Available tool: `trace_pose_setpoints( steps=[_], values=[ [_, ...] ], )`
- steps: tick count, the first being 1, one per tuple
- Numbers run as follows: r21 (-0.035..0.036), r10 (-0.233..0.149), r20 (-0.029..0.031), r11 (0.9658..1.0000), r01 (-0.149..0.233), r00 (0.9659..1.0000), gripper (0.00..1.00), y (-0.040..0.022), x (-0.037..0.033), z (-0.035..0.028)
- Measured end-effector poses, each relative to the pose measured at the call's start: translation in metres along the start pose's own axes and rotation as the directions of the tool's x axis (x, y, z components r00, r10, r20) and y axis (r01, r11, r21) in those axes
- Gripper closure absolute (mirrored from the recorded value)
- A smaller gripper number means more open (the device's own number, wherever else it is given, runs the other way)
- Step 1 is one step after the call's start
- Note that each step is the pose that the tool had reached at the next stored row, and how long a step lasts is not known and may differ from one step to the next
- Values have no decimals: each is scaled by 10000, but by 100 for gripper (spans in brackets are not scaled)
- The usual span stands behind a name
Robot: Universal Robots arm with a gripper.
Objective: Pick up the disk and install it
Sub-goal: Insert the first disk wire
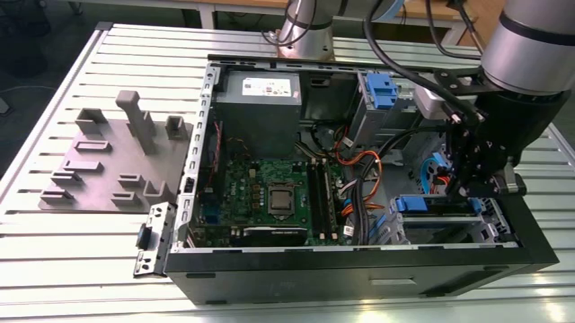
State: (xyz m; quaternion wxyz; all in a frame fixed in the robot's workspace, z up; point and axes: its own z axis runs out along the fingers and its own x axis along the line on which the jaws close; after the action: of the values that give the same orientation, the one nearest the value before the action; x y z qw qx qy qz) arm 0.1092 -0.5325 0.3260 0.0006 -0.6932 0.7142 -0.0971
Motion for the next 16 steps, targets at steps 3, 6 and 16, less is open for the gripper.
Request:
trace_pose_setpoints(
  steps=[3,6,16],
  values=[
    [0,1,-5,10000,-1,10000,84,2,-1,11],
    [0,1,0,10000,-1,10000,84,2,-2,14],
    [0,1,0,10000,-1,10000,84,2,-2,17]
  ],
)
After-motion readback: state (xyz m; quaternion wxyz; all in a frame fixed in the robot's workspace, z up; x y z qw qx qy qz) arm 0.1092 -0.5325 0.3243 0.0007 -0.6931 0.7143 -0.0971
